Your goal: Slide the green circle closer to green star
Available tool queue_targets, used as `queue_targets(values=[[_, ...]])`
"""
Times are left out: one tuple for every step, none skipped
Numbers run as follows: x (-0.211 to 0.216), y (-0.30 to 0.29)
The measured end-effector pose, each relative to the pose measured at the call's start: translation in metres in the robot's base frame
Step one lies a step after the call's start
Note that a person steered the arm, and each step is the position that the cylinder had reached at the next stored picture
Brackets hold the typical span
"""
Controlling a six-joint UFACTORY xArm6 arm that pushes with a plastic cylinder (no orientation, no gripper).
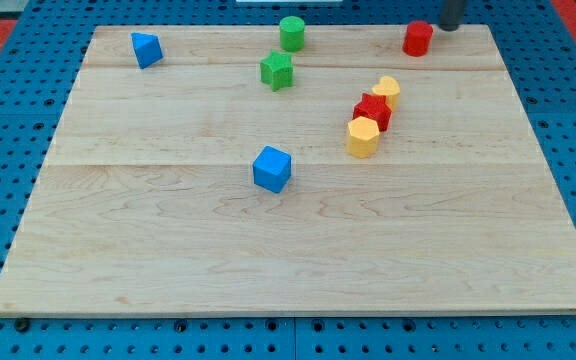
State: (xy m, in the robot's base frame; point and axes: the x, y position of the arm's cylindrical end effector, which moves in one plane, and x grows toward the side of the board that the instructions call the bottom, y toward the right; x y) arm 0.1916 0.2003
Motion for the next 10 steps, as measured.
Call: queue_targets(values=[[0.000,-0.033],[0.000,-0.057],[0.001,-0.120],[0.002,-0.191],[0.007,-0.244],[0.003,-0.254],[0.003,-0.278],[0.008,-0.351],[0.042,-0.348],[0.048,-0.280]])
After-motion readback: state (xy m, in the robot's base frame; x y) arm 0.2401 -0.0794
